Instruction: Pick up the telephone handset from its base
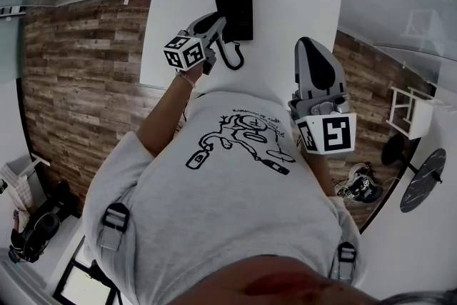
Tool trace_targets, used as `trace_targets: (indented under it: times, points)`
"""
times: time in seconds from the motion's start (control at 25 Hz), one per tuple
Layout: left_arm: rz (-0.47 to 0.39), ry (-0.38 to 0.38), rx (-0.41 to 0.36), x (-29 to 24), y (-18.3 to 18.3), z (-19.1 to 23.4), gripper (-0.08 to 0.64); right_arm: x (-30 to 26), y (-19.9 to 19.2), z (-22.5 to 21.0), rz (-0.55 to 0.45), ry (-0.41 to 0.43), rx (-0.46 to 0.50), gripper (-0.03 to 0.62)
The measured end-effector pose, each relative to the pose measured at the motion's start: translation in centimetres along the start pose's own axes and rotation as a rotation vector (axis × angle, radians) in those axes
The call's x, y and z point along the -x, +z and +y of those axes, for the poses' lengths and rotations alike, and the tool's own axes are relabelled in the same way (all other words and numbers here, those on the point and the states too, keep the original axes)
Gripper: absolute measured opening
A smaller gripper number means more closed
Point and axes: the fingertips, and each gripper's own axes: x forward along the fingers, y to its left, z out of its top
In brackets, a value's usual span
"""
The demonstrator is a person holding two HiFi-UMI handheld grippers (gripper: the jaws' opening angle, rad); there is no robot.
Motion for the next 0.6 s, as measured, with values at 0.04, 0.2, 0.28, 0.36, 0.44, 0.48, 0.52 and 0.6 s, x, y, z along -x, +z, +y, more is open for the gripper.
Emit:
trace_targets:
  times: [0.04,0.2,0.28,0.36,0.44,0.48,0.52,0.6]
  points:
    - [-0.009,-0.005,-0.007,0.2,0.4,-0.5,0.072,0.0,0.0,0.0,-0.001,0.000,0.000,0.008]
    - [-0.047,-0.027,-0.031,1.1,2.2,-2.5,0.071,0.4,0.2,0.0,-0.005,0.001,0.000,0.008]
    - [-0.065,-0.039,-0.043,1.5,3.0,-3.4,0.071,0.5,0.3,0.1,-0.006,0.001,0.001,0.008]
    - [-0.080,-0.052,-0.061,1.9,3.7,-4.3,0.071,0.6,0.3,0.1,-0.006,0.000,0.000,0.008]
    - [-0.091,-0.062,-0.082,2.2,4.1,-5.0,0.071,0.7,0.2,0.0,-0.007,-0.002,0.000,0.008]
    - [-0.096,-0.066,-0.088,2.3,4.3,-5.2,0.071,0.7,0.1,0.0,-0.007,-0.003,0.000,0.008]
    - [-0.102,-0.070,-0.091,2.4,4.6,-5.5,0.071,0.7,0.1,0.0,-0.007,-0.004,0.000,0.008]
    - [-0.115,-0.078,-0.096,2.7,5.1,-6.1,0.071,0.7,0.2,0.0,-0.007,-0.004,0.000,0.008]
